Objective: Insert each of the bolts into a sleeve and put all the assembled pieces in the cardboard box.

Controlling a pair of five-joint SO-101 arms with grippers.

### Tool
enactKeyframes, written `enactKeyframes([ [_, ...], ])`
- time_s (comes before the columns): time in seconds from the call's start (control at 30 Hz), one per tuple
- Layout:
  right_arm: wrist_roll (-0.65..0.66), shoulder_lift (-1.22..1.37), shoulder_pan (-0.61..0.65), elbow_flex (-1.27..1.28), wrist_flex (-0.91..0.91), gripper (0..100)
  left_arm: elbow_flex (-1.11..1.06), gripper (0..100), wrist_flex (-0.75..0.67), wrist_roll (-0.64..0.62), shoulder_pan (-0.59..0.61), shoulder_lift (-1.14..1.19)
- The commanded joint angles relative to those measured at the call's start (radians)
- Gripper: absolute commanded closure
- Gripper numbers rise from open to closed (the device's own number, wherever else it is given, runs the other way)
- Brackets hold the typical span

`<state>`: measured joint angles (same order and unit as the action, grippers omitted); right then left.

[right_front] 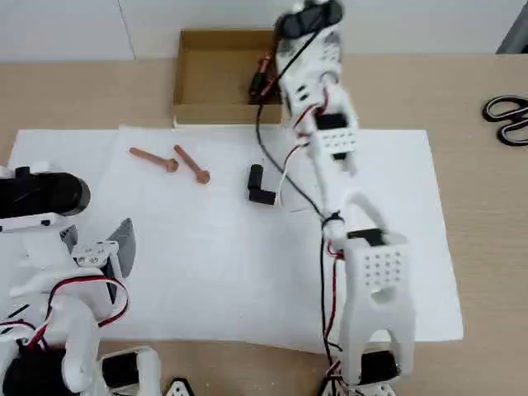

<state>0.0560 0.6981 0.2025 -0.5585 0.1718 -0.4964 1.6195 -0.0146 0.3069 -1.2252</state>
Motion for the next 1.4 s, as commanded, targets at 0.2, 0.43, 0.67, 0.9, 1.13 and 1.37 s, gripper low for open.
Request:
enactKeyframes([
  [0.2,0.003,-0.326,-0.093,-0.052,0.550,72.8,0.002,76,0.003,0.005,0.000,-0.005],
  [0.43,0.003,-0.483,-0.105,-0.052,1.058,72.8,0.002,76,0.005,0.006,0.000,-0.005],
  [0.67,0.002,-0.533,-0.068,-0.051,1.406,72.7,0.002,76,0.018,0.008,0.005,-0.005],
  [0.9,0.008,-0.464,-0.024,0.083,1.461,72.8,0.002,76,0.015,0.008,0.005,-0.006],
  [1.13,0.009,-0.274,0.058,0.104,1.425,72.7,0.002,76,0.017,0.008,0.005,-0.006],
  [1.37,0.071,-0.170,0.094,0.075,1.425,72.6,0.002,76,0.017,0.008,0.005,-0.006],
])
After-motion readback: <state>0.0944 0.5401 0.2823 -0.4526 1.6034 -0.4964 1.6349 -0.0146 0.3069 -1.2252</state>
